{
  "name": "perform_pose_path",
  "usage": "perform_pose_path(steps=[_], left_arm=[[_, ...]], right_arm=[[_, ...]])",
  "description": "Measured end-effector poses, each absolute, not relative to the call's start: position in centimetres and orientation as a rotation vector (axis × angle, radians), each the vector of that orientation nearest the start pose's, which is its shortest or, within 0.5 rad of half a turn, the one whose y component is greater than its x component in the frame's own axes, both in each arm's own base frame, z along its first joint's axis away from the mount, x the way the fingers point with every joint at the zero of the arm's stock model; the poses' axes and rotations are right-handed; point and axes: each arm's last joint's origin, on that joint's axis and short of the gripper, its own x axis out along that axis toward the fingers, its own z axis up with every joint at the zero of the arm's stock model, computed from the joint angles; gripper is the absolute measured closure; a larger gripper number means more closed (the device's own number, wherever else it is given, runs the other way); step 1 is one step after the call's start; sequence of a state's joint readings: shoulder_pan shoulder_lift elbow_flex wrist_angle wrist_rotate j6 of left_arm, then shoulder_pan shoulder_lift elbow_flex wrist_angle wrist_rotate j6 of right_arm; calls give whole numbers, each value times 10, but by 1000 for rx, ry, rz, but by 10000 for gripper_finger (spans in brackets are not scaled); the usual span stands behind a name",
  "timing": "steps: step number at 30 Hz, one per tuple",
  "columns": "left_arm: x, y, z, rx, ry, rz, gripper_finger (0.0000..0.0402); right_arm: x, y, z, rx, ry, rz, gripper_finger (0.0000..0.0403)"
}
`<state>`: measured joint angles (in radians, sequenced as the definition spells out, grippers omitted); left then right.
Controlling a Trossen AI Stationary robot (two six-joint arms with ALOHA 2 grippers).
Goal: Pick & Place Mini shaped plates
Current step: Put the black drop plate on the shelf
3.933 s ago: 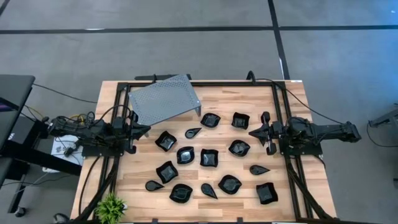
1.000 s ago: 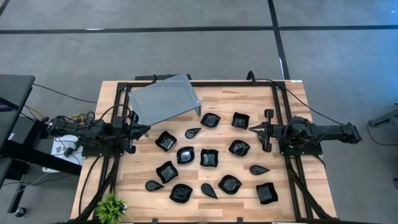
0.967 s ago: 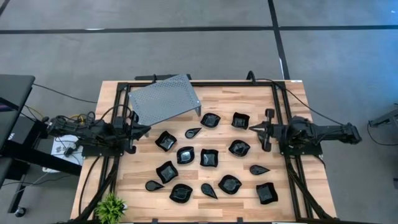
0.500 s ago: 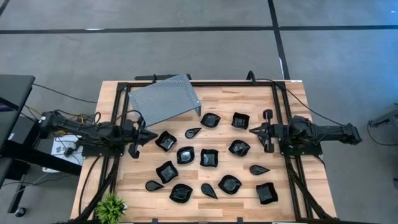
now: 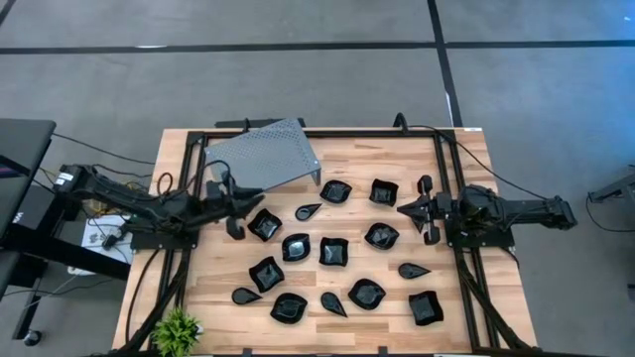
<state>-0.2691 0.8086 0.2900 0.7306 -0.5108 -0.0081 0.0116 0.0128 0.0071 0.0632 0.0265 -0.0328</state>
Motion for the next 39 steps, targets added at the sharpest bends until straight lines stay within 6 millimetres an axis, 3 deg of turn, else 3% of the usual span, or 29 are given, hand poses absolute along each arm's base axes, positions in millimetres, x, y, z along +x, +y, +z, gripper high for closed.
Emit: perform_pose_path(steps=[4,7,10,17,23,29,39], left_arm=[[199,-41,260,-32,-17,221,315],[221,-46,260,-59,107,231,315],[241,-52,254,-57,169,207,315],[273,-48,210,-93,349,200,315],[295,-16,175,-204,479,221,314],[307,4,155,-184,554,235,291],[310,-4,130,-171,645,212,249]], right_arm=[[97,-3,179,-102,-141,-81,393],[95,-5,186,-10,-216,-148,393],[95,-5,188,41,-236,-105,393],[99,3,187,119,-220,27,389],[108,7,187,116,-195,50,345],[122,3,194,106,-124,-70,287],[142,-6,180,111,42,-151,246]])
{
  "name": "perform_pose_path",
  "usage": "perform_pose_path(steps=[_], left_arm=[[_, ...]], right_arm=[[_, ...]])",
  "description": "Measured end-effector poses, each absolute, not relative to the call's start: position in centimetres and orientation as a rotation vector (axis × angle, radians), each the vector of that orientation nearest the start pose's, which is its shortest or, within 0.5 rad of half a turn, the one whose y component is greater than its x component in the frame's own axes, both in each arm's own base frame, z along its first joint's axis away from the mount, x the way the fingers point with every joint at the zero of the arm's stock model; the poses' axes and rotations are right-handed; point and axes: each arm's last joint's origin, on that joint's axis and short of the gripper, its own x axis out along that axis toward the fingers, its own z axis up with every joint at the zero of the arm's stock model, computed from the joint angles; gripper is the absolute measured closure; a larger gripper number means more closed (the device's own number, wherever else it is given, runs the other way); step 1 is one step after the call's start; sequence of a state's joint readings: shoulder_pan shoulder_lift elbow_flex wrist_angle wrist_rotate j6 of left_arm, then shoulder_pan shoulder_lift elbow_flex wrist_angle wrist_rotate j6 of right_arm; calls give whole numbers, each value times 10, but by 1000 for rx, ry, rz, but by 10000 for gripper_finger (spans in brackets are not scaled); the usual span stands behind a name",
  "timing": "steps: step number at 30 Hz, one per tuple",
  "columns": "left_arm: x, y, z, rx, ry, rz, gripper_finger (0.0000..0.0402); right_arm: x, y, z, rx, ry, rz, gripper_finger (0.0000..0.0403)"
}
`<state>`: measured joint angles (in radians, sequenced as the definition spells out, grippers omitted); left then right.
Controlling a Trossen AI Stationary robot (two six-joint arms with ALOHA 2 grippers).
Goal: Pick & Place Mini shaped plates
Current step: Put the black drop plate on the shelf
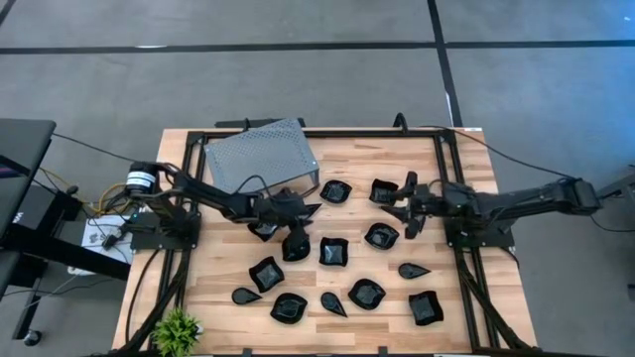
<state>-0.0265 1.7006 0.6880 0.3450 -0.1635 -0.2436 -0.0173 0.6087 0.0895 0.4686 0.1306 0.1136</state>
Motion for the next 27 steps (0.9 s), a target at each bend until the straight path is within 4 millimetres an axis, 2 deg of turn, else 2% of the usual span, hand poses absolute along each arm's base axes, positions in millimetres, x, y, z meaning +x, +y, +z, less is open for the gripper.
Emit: perform_pose_path(steps=[11,16,20,24,27], left_arm=[[312,0,103,-151,732,251,247],[312,2,100,-126,731,307,255],[312,2,100,-94,737,302,299],[312,1,100,-93,736,299,376],[312,0,101,-98,727,297,391]], right_arm=[[149,-6,180,113,24,-148,255],[149,-6,180,113,21,-147,253],[149,-6,180,112,21,-147,254],[149,-6,180,112,21,-147,258],[149,-6,180,112,21,-147,260]])
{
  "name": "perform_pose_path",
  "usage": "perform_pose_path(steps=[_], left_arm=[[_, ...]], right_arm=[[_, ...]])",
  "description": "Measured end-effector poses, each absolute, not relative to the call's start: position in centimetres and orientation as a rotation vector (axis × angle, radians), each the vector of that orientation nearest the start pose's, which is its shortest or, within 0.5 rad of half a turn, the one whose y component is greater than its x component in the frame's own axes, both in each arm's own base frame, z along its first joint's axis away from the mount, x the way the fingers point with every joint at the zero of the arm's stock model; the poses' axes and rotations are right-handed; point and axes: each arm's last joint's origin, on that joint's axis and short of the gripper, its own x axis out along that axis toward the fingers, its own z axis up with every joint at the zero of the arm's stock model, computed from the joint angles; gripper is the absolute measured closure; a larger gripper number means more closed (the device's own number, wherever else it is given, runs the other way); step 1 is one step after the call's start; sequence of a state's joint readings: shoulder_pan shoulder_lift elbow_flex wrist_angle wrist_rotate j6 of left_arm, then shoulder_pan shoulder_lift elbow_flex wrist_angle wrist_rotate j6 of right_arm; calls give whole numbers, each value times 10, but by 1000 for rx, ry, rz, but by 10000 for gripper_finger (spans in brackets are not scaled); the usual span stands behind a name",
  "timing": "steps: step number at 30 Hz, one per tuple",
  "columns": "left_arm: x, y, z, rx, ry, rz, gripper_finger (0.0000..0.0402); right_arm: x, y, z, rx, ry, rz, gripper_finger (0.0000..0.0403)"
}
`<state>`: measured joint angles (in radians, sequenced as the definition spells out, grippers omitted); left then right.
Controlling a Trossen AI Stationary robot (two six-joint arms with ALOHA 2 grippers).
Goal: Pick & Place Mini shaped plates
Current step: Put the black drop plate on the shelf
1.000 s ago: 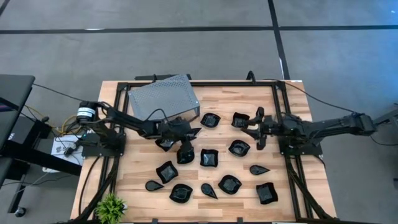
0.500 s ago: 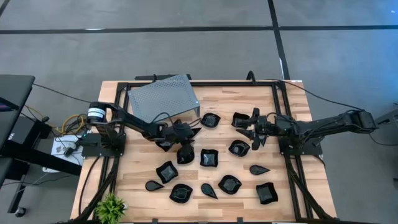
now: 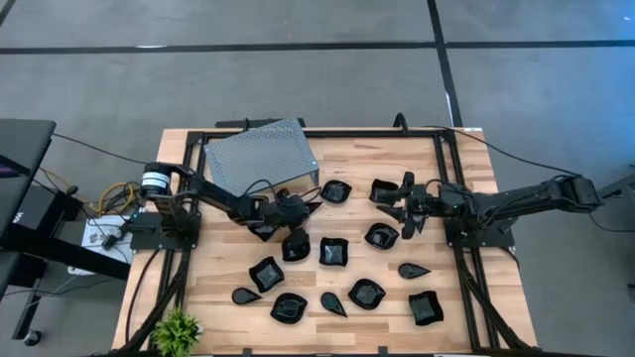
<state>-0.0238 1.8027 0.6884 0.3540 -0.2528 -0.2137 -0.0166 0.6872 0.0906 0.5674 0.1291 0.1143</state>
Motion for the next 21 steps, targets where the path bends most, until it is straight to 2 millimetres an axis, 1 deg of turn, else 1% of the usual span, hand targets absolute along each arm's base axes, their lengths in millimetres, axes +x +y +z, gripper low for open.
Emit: perform_pose_path(steps=[2,4,7,10,13,14,16,19,21], left_arm=[[311,-5,107,-96,713,283,392],[311,-15,119,-96,675,246,394],[312,-34,153,-101,552,173,395],[304,-56,191,-103,432,79,395],[284,-78,229,-15,313,-19,395],[275,-83,240,23,287,-19,395],[257,-86,256,91,280,38,395],[229,-76,268,153,352,135,394],[211,-67,270,180,436,162,394]], right_arm=[[149,-6,180,112,21,-147,262],[149,-6,180,112,22,-147,262],[149,-6,180,112,22,-147,260],[149,-6,180,112,23,-147,259],[149,-6,180,112,25,-148,261],[149,-6,180,112,26,-148,262],[149,-6,180,112,25,-147,265],[149,-6,180,112,25,-148,266],[149,-6,180,112,25,-148,266]])
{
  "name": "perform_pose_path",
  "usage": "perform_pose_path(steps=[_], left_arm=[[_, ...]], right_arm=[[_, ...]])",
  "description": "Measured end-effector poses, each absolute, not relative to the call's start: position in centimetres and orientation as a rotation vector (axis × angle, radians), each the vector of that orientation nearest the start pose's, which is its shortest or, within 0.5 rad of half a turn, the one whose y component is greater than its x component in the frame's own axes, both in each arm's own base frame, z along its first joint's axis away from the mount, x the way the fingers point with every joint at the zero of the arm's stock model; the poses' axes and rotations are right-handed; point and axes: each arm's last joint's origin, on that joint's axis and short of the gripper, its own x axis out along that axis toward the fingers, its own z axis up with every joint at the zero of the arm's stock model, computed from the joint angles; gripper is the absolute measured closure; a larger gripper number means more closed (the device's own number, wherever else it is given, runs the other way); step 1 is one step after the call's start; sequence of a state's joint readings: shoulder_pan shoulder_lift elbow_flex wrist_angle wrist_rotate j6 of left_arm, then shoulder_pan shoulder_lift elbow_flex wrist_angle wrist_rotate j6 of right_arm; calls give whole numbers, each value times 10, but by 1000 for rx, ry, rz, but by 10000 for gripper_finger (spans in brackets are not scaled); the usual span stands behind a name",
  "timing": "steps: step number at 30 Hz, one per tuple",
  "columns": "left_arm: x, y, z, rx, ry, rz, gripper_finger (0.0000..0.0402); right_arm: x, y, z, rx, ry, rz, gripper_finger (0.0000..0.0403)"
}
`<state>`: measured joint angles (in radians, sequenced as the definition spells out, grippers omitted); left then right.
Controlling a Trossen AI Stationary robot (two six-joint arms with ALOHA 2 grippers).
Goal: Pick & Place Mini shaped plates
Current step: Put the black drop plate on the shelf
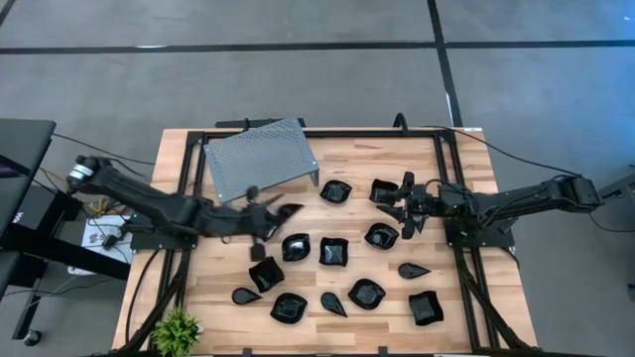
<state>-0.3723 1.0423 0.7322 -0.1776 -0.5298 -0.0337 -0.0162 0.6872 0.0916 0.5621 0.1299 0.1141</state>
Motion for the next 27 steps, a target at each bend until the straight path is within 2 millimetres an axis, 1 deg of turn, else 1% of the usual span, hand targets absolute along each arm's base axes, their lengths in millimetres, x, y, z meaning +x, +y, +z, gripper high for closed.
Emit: perform_pose_path(steps=[3,7,10,13,16,20,25,27], left_arm=[[186,-49,271,160,549,244,395],[157,-28,273,93,617,386,393],[141,-15,273,38,664,464,392],[130,-6,266,-49,719,557,394],[126,0,255,-145,739,649,394],[128,6,245,-165,771,715,391],[131,13,244,-144,743,838,395],[131,17,244,-183,718,891,393]], right_arm=[[149,-6,180,112,25,-148,264],[149,-6,180,112,25,-148,266],[149,-6,180,112,25,-148,268],[149,-6,180,119,25,-148,268],[149,-6,180,128,25,-148,269],[149,-6,180,130,25,-147,270],[149,-6,180,130,26,-147,269],[149,-6,180,130,26,-147,269]])
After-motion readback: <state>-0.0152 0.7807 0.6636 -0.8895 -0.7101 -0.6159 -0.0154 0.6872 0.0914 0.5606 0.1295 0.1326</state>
